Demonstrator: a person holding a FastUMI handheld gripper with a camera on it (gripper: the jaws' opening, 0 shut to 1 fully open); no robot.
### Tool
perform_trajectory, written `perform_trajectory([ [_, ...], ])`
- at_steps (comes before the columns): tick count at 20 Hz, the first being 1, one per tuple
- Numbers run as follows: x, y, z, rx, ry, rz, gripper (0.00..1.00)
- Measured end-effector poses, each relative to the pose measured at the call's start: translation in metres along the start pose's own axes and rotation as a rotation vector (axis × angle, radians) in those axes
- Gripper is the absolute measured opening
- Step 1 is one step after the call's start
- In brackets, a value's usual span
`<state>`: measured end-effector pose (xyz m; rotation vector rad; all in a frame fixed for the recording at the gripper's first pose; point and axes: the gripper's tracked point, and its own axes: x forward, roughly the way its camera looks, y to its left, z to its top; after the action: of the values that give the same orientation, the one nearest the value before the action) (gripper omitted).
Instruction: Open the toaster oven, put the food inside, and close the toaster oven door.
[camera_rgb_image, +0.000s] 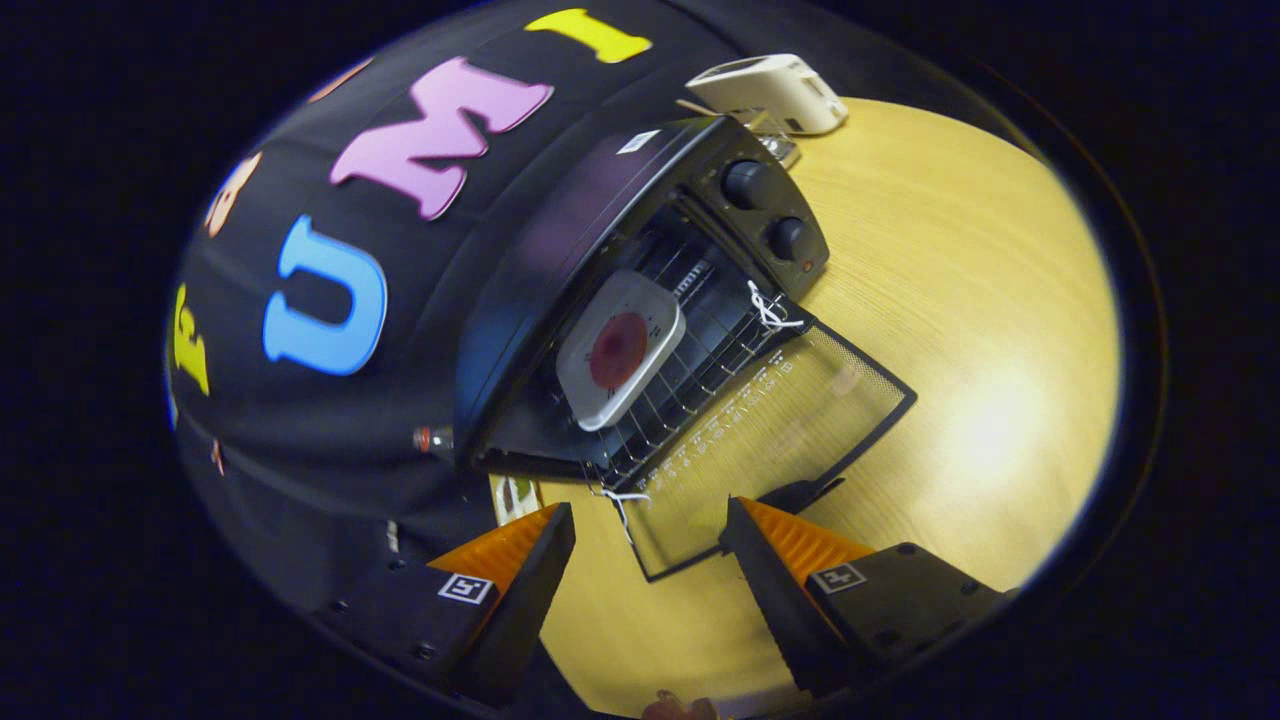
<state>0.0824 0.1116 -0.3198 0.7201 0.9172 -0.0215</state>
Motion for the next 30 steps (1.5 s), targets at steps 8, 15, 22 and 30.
perform_trajectory([
  [8, -0.005, -0.059, -0.051, -0.585, 0.037, -0.172, 0.99],
  [15, 0.033, -0.094, -0.065, -0.698, 0.101, -0.304, 0.99],
  [22, 0.063, -0.103, -0.054, -0.617, 0.092, -0.358, 1.0],
  [30, 0.045, -0.087, -0.042, -0.607, 0.073, -0.326, 0.99],
])
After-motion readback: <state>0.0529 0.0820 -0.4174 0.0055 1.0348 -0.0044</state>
